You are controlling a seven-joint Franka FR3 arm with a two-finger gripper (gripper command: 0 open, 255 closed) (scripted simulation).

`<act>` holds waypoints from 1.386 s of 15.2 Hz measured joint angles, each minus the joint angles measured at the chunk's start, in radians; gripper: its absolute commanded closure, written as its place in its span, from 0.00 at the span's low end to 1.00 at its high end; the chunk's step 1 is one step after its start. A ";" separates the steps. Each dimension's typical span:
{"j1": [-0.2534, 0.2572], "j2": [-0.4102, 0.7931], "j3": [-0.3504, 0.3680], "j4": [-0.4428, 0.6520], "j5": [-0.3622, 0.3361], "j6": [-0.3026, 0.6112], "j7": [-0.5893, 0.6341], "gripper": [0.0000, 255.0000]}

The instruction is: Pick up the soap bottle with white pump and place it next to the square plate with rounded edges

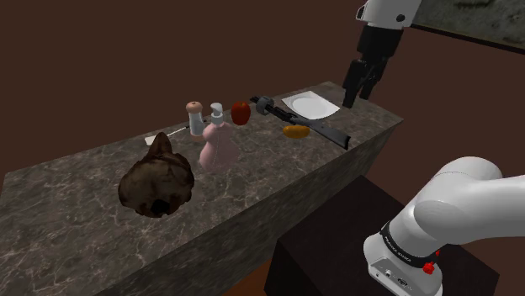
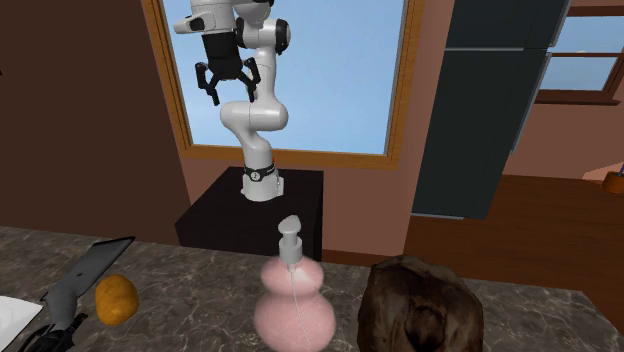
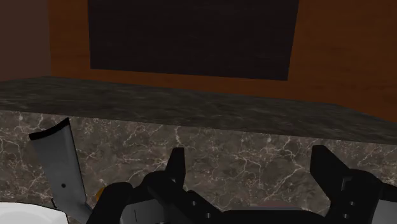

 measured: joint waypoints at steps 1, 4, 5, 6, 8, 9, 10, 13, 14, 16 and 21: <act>0.000 0.000 0.000 0.000 0.000 0.000 0.000 0.00; 0.007 0.064 0.021 0.017 0.008 0.051 0.006 0.00; 0.009 0.098 0.031 0.026 0.010 0.078 0.009 0.00; 0.011 0.126 0.038 0.042 0.011 0.091 0.011 0.00; 0.019 0.196 0.065 0.067 0.019 0.141 0.026 0.00; 0.021 0.235 0.076 0.093 0.019 0.157 0.032 0.00; 0.024 0.272 0.088 0.107 0.020 0.181 0.038 0.00; 0.029 0.387 0.118 0.178 0.014 0.233 0.056 0.00; 0.031 0.424 0.129 0.204 0.011 0.246 0.064 0.00; 0.034 0.492 0.144 0.250 0.000 0.270 0.073 0.00; 0.048 0.675 0.190 0.385 -0.038 0.324 0.114 0.00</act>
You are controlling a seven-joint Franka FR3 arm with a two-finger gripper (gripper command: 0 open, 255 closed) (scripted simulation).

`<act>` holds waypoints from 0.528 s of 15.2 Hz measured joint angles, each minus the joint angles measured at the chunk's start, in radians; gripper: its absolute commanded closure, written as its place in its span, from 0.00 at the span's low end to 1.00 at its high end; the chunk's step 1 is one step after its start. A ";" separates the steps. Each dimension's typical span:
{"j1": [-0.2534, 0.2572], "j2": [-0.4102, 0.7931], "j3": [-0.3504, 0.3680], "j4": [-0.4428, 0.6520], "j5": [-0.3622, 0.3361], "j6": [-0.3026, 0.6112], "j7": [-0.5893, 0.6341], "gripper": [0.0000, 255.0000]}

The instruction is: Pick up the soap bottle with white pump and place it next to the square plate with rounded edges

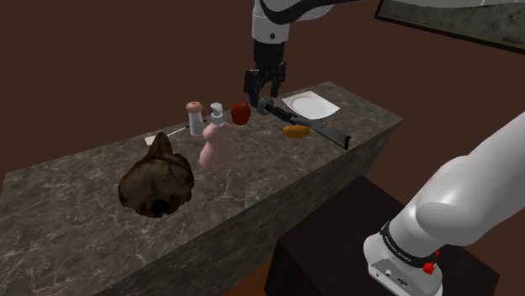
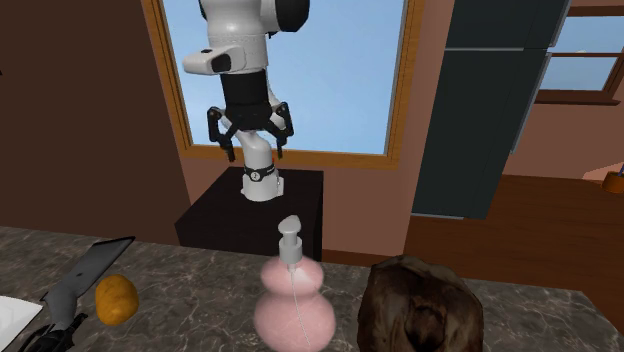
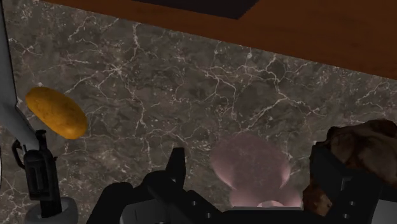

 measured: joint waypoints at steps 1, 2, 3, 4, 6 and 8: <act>0.003 0.043 0.008 0.037 -0.012 0.007 0.009 0.00; 0.009 0.079 0.016 0.068 -0.022 0.012 0.019 0.00; 0.013 0.112 0.022 0.095 -0.033 0.019 0.026 0.00; 0.020 0.159 0.030 0.145 -0.048 0.016 0.039 0.00; 0.033 0.242 0.039 0.225 -0.076 0.019 0.056 0.00; 0.050 0.322 0.047 0.309 -0.104 0.013 0.074 0.00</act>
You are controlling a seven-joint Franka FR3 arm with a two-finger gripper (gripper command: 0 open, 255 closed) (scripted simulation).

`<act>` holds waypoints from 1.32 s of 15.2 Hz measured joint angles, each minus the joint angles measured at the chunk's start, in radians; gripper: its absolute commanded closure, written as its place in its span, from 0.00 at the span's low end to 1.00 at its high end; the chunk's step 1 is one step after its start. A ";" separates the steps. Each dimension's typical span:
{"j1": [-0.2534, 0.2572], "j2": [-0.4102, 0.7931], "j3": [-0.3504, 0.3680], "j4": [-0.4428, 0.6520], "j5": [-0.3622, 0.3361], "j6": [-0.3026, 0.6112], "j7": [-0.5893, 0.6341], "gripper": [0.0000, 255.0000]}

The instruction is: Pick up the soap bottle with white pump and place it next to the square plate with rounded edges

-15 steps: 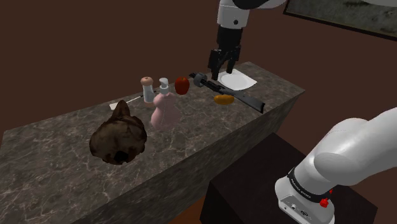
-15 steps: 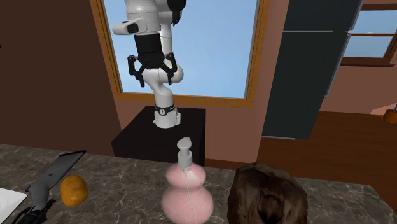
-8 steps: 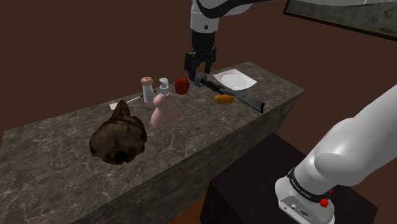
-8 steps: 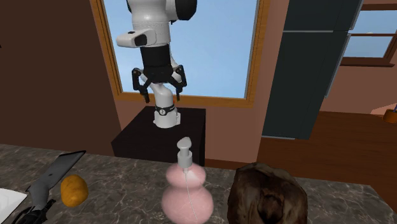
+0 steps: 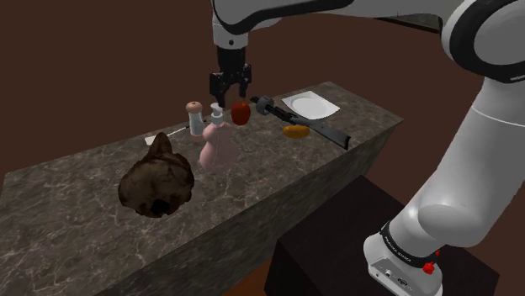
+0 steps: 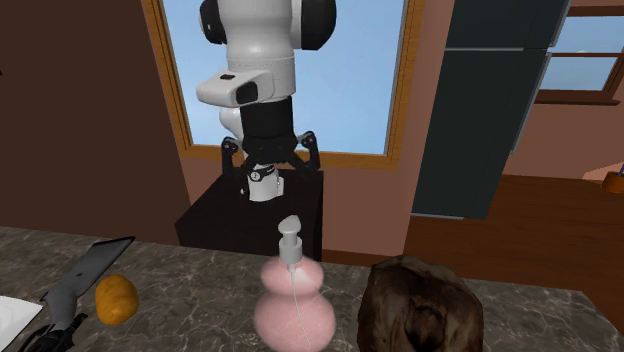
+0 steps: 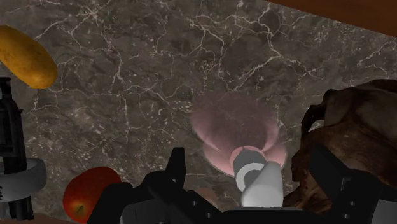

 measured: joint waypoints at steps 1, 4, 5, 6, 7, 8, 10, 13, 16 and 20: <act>0.011 0.043 0.003 0.052 -0.015 -0.010 0.009 0.00; 0.045 0.171 0.008 0.202 -0.058 -0.036 0.031 0.00; 0.048 0.186 0.007 0.216 -0.063 -0.035 0.032 0.00; 0.050 0.193 0.007 0.217 -0.066 -0.029 0.032 0.00; 0.050 0.195 0.006 0.205 -0.067 -0.015 0.033 0.00; 0.050 0.199 0.006 0.199 -0.068 -0.006 0.033 0.00; 0.049 0.199 0.005 0.174 -0.069 0.020 0.034 0.00; 0.049 0.204 0.005 0.152 -0.070 0.047 0.036 0.00; 0.049 0.206 0.004 0.150 -0.071 0.051 0.035 0.00; 0.049 0.206 0.004 0.149 -0.071 0.051 0.035 1.00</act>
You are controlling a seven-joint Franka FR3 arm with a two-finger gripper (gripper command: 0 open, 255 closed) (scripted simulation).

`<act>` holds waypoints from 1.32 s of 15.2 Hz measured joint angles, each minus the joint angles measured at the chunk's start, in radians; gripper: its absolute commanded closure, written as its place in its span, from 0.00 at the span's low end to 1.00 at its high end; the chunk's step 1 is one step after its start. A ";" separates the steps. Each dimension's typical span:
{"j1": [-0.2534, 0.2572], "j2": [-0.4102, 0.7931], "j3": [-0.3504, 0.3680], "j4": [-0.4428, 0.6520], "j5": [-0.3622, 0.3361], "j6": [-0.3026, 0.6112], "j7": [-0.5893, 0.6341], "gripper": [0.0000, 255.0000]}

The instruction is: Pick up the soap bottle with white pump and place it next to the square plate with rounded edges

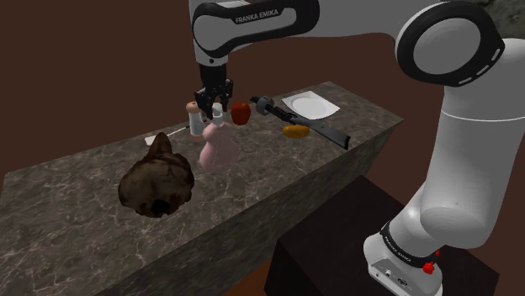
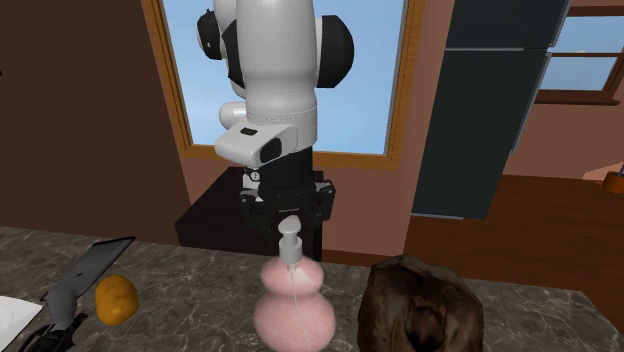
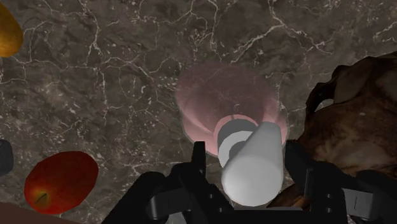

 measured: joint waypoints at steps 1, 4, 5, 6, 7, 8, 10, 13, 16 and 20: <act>0.000 0.000 0.000 0.000 0.000 0.000 0.000 1.00; 0.000 0.000 0.000 0.000 0.000 0.000 0.000 1.00; 0.000 0.000 0.000 0.000 0.000 0.000 0.000 1.00; 0.000 0.000 0.000 0.000 0.000 0.000 0.000 1.00; 0.000 0.000 0.000 0.000 0.000 0.000 0.000 1.00; 0.000 0.000 0.000 0.000 0.000 0.000 0.000 1.00; 0.000 -0.001 0.000 0.003 0.000 -0.005 0.000 1.00; 0.001 -0.007 0.001 0.028 0.002 -0.035 -0.001 1.00; 0.002 -0.009 0.002 0.064 0.004 -0.074 -0.003 1.00; 0.005 -0.005 0.003 0.125 0.003 -0.130 -0.004 1.00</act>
